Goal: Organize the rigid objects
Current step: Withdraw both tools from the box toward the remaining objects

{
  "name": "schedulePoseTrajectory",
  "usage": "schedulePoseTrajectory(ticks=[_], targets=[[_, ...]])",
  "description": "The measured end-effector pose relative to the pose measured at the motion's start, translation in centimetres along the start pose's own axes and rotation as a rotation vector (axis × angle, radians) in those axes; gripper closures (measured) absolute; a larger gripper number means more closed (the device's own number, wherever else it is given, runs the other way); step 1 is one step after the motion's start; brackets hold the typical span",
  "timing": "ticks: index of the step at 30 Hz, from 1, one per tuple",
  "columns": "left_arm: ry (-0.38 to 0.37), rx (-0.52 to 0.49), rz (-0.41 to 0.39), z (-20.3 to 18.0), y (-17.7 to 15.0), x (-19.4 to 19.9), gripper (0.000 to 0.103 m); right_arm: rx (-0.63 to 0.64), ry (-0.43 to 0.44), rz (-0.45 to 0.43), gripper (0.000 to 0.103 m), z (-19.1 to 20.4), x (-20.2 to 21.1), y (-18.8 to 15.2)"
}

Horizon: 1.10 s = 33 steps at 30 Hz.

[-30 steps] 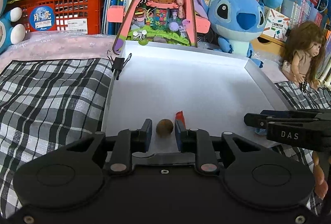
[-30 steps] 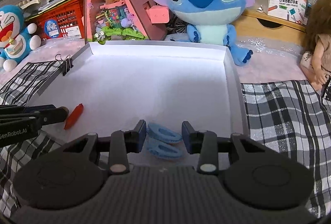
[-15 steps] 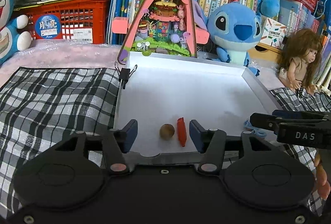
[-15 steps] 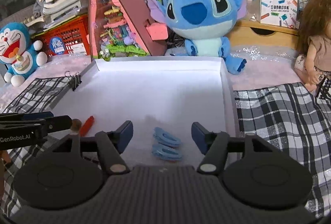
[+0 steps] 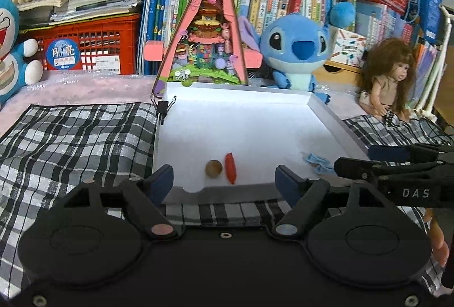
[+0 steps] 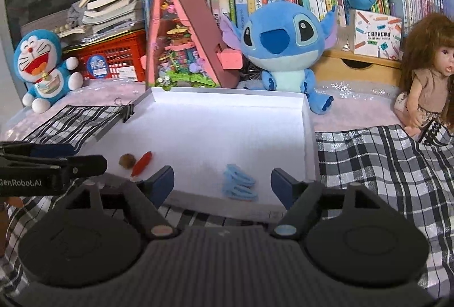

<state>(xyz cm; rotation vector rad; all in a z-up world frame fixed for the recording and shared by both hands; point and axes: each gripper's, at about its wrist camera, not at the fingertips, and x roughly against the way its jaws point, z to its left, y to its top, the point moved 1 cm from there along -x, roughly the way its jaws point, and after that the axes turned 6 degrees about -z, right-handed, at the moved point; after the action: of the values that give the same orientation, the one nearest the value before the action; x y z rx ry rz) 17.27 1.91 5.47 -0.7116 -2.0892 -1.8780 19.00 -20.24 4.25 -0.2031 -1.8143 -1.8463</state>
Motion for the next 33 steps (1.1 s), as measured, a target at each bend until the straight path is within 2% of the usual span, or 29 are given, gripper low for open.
schedulePoseTrajectory(ticks=[12,18,33], targets=[[-0.036,-0.043,-0.016,-0.8,-2.9,3.6,0.021,0.038,0.029,-0.038,0.016,1.4,3.2,-1.9],[-0.039,-0.062,-0.015,-0.9,-4.3,4.7,0.021,0.103,-0.001,-0.067,0.014,2.3,4.6,-3.3],[-0.036,-0.058,0.013,-0.3,-7.3,6.1,0.02,0.133,-0.004,-0.064,0.014,3.1,7.0,-7.0]])
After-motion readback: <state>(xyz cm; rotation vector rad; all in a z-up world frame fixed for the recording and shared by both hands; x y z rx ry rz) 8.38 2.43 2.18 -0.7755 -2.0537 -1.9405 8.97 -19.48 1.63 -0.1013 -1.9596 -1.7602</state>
